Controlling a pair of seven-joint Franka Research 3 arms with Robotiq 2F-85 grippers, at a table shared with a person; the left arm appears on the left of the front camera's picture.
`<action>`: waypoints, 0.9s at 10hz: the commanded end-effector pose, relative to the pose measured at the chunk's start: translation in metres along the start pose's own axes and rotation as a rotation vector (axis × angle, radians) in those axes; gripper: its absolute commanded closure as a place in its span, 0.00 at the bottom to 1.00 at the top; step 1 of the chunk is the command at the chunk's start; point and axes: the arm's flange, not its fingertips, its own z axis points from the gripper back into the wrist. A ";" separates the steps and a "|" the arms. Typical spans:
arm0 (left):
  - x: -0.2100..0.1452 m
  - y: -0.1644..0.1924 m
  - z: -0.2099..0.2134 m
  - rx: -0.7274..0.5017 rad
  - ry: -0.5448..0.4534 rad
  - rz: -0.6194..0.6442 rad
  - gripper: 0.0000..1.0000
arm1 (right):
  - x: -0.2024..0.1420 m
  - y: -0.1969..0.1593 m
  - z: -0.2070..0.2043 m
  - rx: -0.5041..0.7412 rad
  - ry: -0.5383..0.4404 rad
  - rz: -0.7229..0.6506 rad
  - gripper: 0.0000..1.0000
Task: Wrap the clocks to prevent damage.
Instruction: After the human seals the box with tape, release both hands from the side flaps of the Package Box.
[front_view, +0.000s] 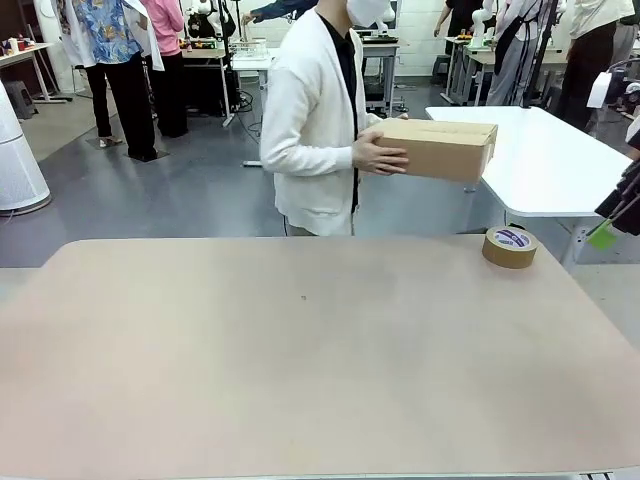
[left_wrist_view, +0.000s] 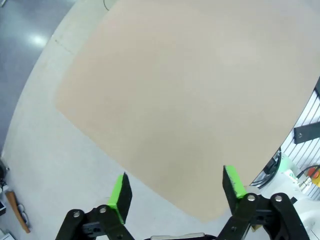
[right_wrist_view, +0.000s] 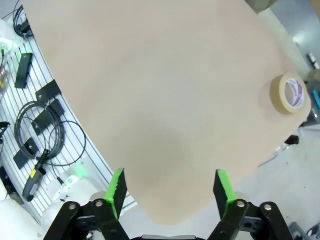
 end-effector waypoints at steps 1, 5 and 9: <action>-0.002 -0.002 -0.002 -0.016 0.019 0.026 0.00 | -0.004 0.002 -0.001 -0.013 0.021 0.024 0.00; -0.003 0.000 -0.004 -0.020 0.006 0.006 0.00 | 0.000 0.001 0.001 -0.002 0.000 0.003 0.00; -0.015 0.013 -0.003 -0.117 -0.112 -0.090 0.00 | -0.029 -0.031 0.010 0.179 -0.205 0.331 0.00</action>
